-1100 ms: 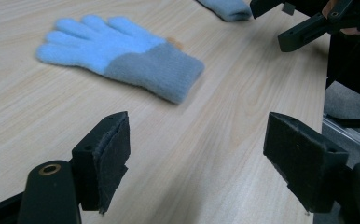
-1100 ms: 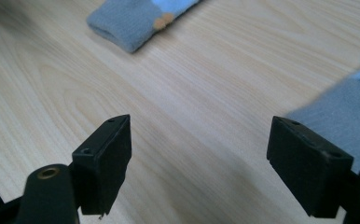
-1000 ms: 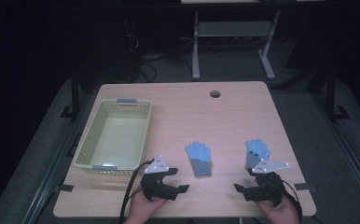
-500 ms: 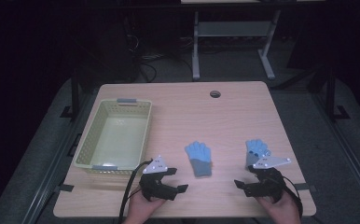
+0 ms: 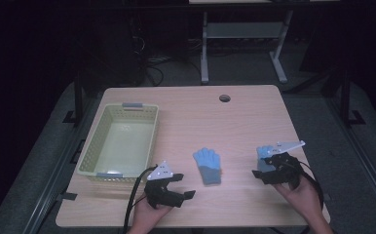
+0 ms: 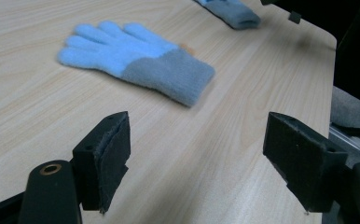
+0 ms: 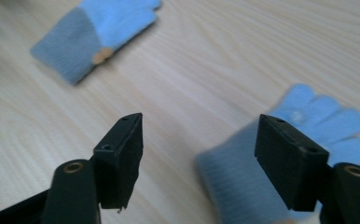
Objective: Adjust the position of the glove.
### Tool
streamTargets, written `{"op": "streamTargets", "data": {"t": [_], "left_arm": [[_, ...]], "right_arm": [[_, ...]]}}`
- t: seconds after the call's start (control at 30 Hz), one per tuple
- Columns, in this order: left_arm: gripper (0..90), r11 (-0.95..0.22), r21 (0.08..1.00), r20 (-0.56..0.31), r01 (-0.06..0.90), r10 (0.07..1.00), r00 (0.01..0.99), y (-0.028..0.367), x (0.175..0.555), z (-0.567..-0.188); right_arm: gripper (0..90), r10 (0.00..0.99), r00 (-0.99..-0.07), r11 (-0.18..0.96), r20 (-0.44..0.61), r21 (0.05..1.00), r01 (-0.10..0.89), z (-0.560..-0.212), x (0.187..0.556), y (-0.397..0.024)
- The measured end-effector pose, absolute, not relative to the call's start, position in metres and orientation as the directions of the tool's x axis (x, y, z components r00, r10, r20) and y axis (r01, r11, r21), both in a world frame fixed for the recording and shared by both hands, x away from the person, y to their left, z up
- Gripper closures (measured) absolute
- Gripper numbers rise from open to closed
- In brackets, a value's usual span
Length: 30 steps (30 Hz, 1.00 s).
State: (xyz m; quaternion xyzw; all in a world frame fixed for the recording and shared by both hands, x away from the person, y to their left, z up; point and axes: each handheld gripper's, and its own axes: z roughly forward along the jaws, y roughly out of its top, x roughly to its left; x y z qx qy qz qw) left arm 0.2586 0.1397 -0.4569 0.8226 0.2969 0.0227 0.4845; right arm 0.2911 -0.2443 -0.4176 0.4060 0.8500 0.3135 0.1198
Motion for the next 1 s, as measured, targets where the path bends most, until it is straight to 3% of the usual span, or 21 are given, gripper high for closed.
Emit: {"op": "streamTargets", "data": {"t": [0.4, 0.63, 1.0], "left_arm": [[23.0, -0.353, 0.812, -0.255, 0.465, 0.503, 0.826, 0.14, 0.259, -0.455], [23.2, -0.353, 0.815, -0.25, 0.46, 0.502, 0.828, 0.14, 0.258, -0.454], [23.7, -0.334, 0.819, -0.26, 0.467, 0.509, 0.82, 0.141, 0.257, -0.454]], "right_arm": [[46.9, 0.829, -0.555, 0.433, 0.074, 0.542, 0.72, -0.417, 0.331, -0.27], [55.8, 0.854, -0.515, 0.447, 0.072, 0.404, 0.798, -0.443, 0.346, -0.268], [69.2, 0.874, -0.484, 0.421, 0.032, 0.447, 0.79, -0.448, 0.341, -0.268]]}}
